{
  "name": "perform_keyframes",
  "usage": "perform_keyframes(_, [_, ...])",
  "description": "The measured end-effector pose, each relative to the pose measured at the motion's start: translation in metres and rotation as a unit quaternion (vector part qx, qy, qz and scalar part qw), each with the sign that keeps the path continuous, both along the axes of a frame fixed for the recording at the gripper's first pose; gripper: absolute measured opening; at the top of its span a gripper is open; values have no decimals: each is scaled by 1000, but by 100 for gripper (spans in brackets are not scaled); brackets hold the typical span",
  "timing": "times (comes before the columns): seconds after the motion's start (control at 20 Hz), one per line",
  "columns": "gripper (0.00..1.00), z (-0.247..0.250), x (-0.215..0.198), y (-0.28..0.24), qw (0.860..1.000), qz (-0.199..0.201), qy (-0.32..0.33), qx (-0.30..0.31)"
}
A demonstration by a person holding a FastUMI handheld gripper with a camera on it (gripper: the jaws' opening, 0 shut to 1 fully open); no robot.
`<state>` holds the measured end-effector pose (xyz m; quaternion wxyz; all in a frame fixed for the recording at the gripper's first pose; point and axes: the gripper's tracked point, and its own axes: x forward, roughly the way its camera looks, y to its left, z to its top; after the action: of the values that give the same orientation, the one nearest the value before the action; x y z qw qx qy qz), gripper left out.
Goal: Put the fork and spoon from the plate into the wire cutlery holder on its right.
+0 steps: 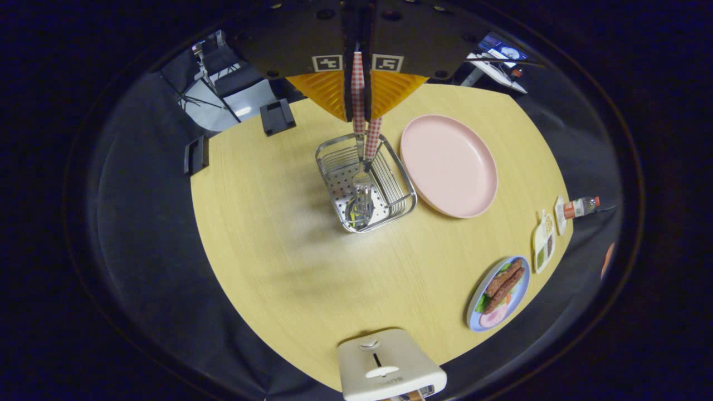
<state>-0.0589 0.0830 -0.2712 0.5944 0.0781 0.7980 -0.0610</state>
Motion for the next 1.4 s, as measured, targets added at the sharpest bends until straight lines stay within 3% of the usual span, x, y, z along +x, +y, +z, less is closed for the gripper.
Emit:
perform_keyframes(0.35, [8, -16, 14, -4, 1000, -21, 3, -4])
perform_keyframes(0.55, [11, -16, 20, -4, 1000, -12, -19, -1])
perform_keyframes(0.75, [36, -3, 31, -4, 997, 21, -70, 7])
perform_keyframes(0.85, [50, 10, 49, 1, 990, 39, -133, 21])
perform_keyframes(0.9, [61, 19, 59, 3, 984, 53, -169, 26])
perform_keyframes(1.0, [83, 38, 80, 7, 964, 81, -250, 29])
perform_keyframes(1.1, [92, 64, 101, 13, 933, 107, -343, 30])
perform_keyframes(1.2, [96, 94, 114, 22, 894, 116, -431, 39])
perform_keyframes(1.4, [96, 158, 110, 34, 813, 96, -572, 53])
